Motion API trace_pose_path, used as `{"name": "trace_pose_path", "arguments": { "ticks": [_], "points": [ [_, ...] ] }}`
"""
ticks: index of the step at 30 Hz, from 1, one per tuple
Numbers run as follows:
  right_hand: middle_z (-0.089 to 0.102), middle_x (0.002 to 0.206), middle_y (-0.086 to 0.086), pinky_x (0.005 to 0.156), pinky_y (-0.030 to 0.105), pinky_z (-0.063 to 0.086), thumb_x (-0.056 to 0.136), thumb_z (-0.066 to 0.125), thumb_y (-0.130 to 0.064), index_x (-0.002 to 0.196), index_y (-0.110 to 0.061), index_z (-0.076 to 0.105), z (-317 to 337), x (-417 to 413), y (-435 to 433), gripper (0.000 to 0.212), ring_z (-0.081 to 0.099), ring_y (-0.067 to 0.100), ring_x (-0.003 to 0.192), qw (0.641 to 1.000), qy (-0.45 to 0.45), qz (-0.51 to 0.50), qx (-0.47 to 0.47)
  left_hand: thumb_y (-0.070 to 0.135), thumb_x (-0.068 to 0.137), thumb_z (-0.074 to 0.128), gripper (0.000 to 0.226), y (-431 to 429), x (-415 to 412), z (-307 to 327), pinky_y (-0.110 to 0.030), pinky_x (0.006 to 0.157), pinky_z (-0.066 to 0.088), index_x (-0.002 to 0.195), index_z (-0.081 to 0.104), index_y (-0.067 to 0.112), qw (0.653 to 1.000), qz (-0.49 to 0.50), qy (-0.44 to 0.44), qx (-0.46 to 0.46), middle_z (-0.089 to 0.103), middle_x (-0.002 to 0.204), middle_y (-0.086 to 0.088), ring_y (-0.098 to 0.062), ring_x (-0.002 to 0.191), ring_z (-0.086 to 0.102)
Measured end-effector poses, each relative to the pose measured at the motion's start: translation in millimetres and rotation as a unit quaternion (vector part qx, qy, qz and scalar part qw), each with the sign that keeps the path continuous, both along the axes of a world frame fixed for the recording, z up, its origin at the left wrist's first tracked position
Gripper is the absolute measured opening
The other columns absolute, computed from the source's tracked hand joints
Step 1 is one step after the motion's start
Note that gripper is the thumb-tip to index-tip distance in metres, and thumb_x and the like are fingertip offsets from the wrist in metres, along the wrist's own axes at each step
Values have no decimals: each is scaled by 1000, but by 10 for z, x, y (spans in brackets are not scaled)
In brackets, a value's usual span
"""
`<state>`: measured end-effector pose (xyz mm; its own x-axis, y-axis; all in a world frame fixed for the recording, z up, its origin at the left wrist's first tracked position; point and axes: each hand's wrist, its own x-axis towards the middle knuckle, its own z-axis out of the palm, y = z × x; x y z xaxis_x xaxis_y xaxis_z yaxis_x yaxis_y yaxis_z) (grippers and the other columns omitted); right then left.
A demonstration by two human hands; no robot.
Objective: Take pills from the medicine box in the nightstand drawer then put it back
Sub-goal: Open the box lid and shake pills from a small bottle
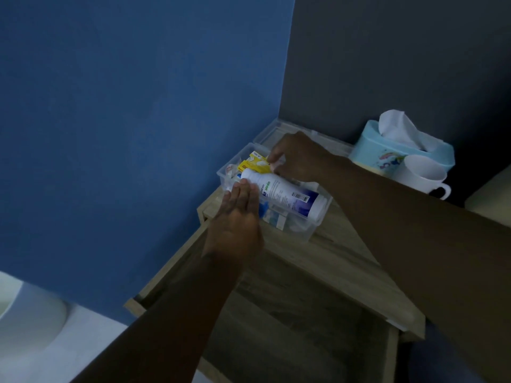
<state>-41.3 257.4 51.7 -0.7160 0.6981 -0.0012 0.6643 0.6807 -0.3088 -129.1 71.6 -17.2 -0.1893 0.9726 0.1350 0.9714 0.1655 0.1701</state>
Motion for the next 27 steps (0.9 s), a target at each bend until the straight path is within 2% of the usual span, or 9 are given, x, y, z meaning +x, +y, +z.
{"name": "trace_pose_path", "arguments": {
  "ticks": [4, 8, 14, 17, 19, 21, 23, 25, 27],
  "points": [
    [65, 124, 8, 97, 40, 50, 81, 76, -30, 114, -20, 73, -11, -18, 33, 35, 63, 24, 111, 999, -16, 22, 21, 20, 99, 30, 67, 22, -23, -43, -38, 124, 3, 152, -9, 6, 1000, -1, 13, -3, -8, 164, -15, -25, 152, -8],
    [69, 118, 11, 95, 39, 51, 81, 74, -15, 113, -9, 74, -29, -66, 46, 32, 64, 25, 109, 999, 6, 32, 25, 20, 99, 32, 68, 16, -23, -72, -38, 124, 4, 153, -7, 6, 1000, -2, 5, 6, -6, 164, -15, -25, 152, -7],
    [71, 105, 7, 83, 26, 52, 72, 83, -13, 112, -10, 73, -54, -33, 12, 41, 65, 15, 95, 992, 122, -20, -34, 18, 99, 32, 66, 4, -37, -59, -38, 124, 7, 153, -4, 7, 1000, -10, -6, 12, -4, 164, -14, -24, 152, -5],
    [69, 102, 5, 73, 18, 45, 68, 85, -13, 113, -11, 72, -10, 34, -67, 46, 60, 10, 86, 982, 182, -33, -48, 10, 96, 42, 68, -3, -34, -28, -38, 123, 14, 155, 7, 11, 995, -5, -86, 41, 3, 165, -10, -22, 152, 2],
    [67, 99, 2, 66, 12, 43, 68, 86, -12, 112, -14, 71, 40, 100, -149, 47, 59, 8, 82, 976, 206, -33, -61, 4, 92, 47, 65, 14, -42, 33, -33, 122, 18, 152, 26, 11, 983, 14, -170, 75, 20, 163, -9, -22, 150, 16],
    [65, 94, -5, 65, 12, 45, 67, 87, -13, 111, -19, 70, 121, 197, -248, 48, 60, 7, 81, 969, 230, -37, -84, 5, 90, 51, 52, 37, -45, 111, -28, 112, 31, 141, 48, 12, 958, 53, -254, 122, 46, 150, -12, -25, 138, 44],
    [64, 89, -9, 69, 17, 51, 65, 89, -15, 109, -23, 70, 230, 313, -343, 49, 62, 7, 80, 961, 253, -35, -106, 12, 91, 53, 40, 59, -36, 220, -25, 91, 47, 131, 61, 16, 921, 104, -341, 156, 64, 131, -12, -23, 108, 65],
    [66, 87, -8, 75, 21, 55, 63, 91, -15, 107, -23, 70, 355, 424, -443, 49, 63, 8, 79, 951, 277, -25, -133, 19, 92, 54, 35, 77, 27, 343, -25, 78, 52, 125, 65, 21, 862, 163, -447, 172, 69, 118, -2, -13, 92, 66],
    [68, 87, -6, 79, 24, 56, 63, 92, -15, 107, -23, 70, 474, 518, -541, 50, 64, 7, 79, 942, 299, -15, -154, 20, 91, 57, 23, 109, 116, 492, -32, 82, 56, 110, 71, 19, 775, 205, -570, 181, 70, 106, -1, -12, 89, 66]
  ]
}}
